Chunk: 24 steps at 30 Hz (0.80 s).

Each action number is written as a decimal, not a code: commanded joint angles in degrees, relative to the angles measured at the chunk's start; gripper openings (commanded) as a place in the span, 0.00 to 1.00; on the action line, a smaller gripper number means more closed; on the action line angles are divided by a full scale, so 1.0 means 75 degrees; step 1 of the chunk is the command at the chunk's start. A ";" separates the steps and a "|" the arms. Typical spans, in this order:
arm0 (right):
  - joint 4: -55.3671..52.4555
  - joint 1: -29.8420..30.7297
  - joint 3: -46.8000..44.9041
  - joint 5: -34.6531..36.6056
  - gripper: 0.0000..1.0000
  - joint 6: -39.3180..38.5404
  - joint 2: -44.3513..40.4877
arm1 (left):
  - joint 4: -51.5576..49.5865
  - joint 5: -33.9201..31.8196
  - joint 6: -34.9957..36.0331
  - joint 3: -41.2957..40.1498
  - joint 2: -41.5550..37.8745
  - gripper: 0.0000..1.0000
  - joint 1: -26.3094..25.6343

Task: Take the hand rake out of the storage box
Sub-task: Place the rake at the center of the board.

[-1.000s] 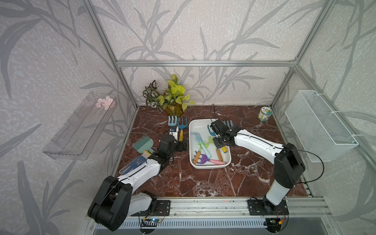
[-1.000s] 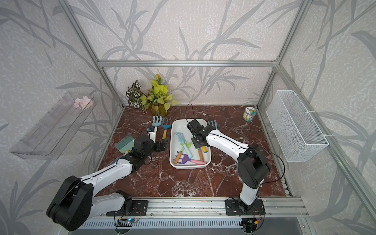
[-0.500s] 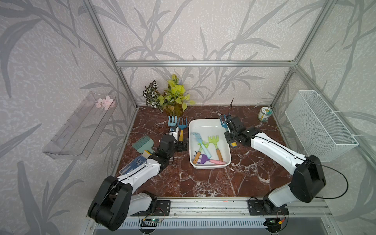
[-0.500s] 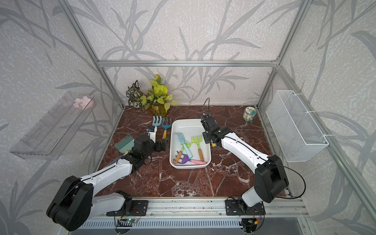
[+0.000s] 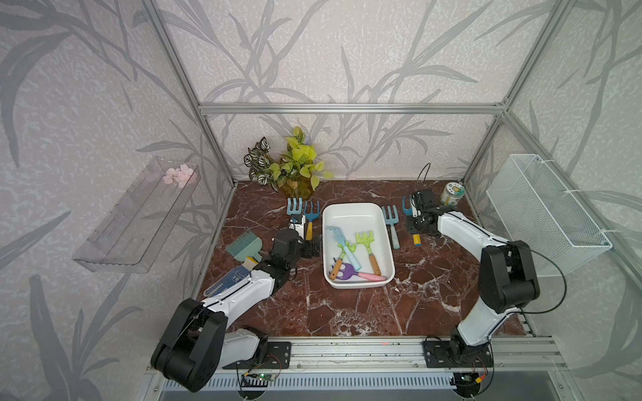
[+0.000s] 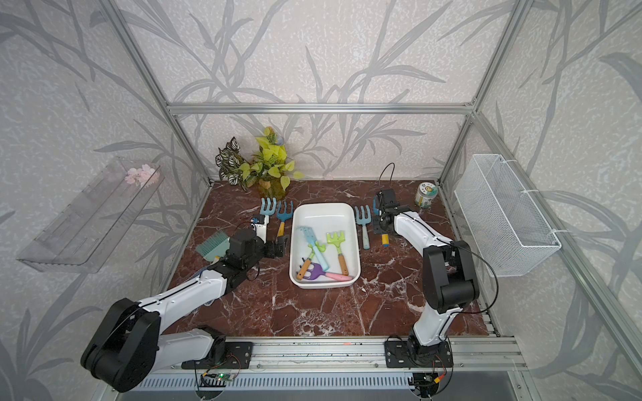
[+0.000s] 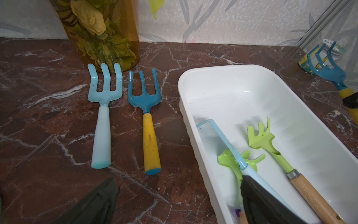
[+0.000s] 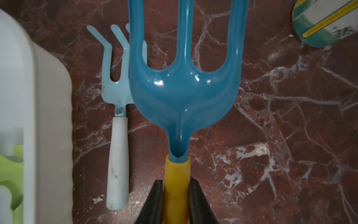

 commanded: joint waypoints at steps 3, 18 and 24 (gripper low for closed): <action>-0.0013 -0.0238 0.0704 -0.0681 0.09 -0.0114 0.0738 | -0.0085 0.0062 0.0103 0.0301 0.0135 1.00 -0.0029; -0.0515 -0.0337 0.1259 -0.0590 0.11 -0.0098 0.1773 | -0.0100 0.0066 0.0101 0.0296 0.0135 1.00 -0.0029; -0.0630 -0.0389 0.1236 -0.0491 0.12 -0.0092 0.1819 | -0.0053 0.0073 0.0096 0.0245 0.0090 1.00 -0.0029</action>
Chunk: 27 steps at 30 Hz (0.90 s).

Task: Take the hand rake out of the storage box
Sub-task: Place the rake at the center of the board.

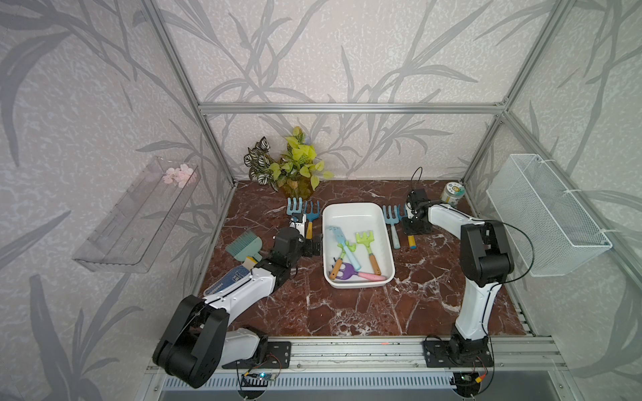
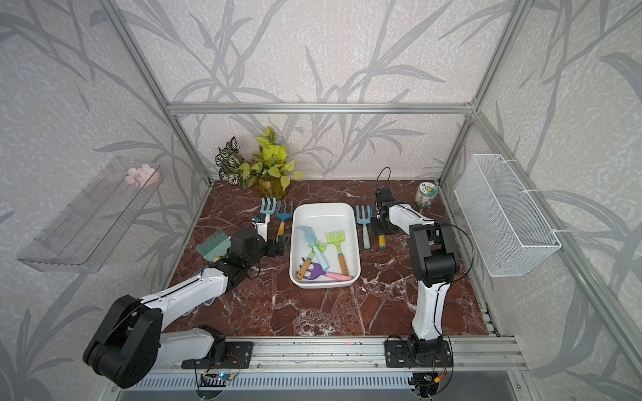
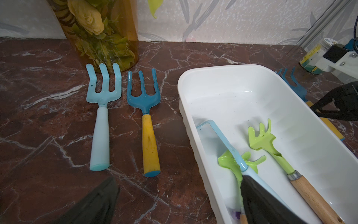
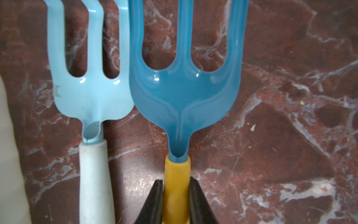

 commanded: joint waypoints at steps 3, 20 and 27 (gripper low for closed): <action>-0.0261 -0.0082 0.0218 0.0141 0.14 -0.0020 0.0136 | -0.0028 0.0072 0.0098 0.0165 -0.0022 1.00 -0.0029; -0.0362 -0.0079 0.0127 0.0309 0.33 0.0030 0.0126 | -0.0007 0.0071 0.0096 0.0118 -0.0086 1.00 -0.0029; 0.0004 -0.0079 -0.0482 0.0458 0.52 0.0068 -0.0760 | -0.0007 0.0060 0.0100 0.0129 -0.0068 1.00 -0.0029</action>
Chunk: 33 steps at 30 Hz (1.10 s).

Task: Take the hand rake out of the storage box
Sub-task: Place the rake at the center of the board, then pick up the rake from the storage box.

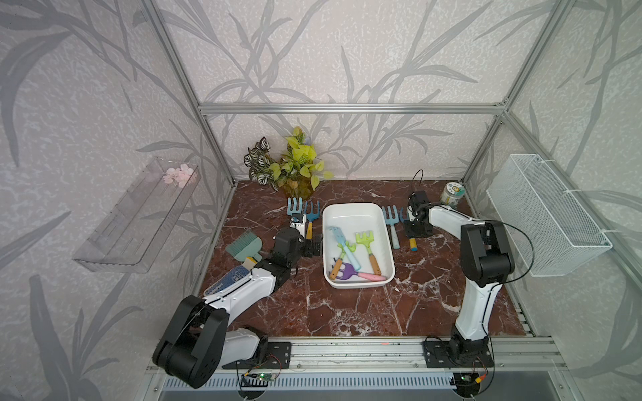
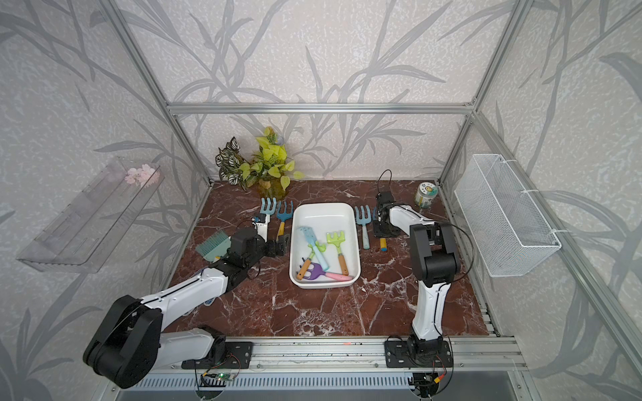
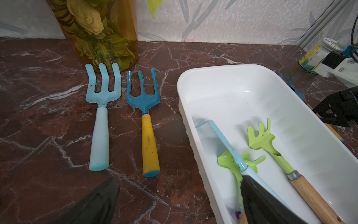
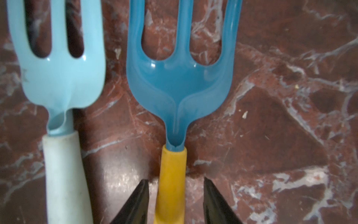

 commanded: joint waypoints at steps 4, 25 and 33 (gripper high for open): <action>0.0271 -0.0016 -0.0704 0.0061 0.67 0.0022 -0.1487 | -0.0007 0.0043 0.0103 0.0129 -0.0073 1.00 -0.0029; 0.1901 0.3105 -0.2023 -0.2592 0.66 -0.0131 -0.3510 | 0.0046 -0.0051 0.0057 0.0036 -0.0202 0.99 -0.0023; 0.1754 0.3678 -0.1558 -0.2780 0.61 0.0227 -0.2351 | 0.0085 -0.0064 0.0040 0.0002 -0.0228 0.99 -0.0029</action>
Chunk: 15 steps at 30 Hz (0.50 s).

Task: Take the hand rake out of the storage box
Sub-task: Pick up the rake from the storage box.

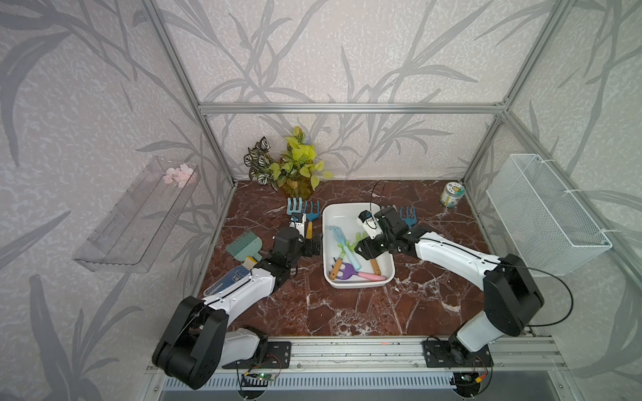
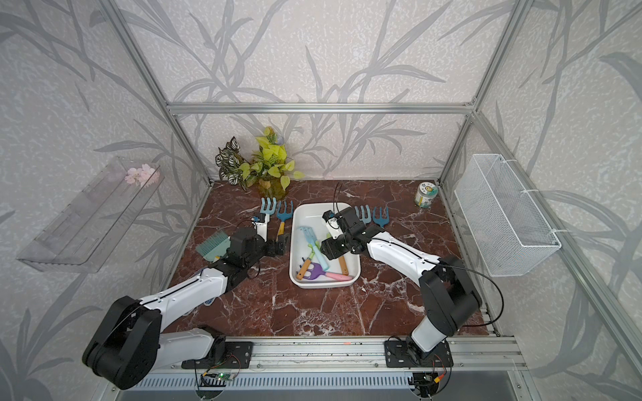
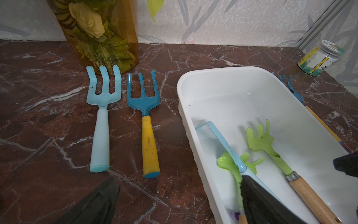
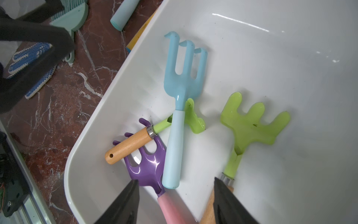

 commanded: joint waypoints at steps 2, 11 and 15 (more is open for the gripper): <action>-0.0097 0.0173 0.0418 -0.0278 0.60 0.0328 0.0537 | 0.0084 -0.0060 0.0048 -0.0017 -0.0199 0.99 -0.0026; -0.0364 0.0428 0.0720 -0.0118 0.57 0.0686 0.1362 | 0.0118 -0.0048 0.0042 -0.0050 -0.0235 0.99 -0.0018; -0.0592 0.0501 0.0953 0.0067 0.56 0.0707 0.1707 | 0.0127 -0.0041 0.0043 -0.0058 -0.0236 0.99 -0.0025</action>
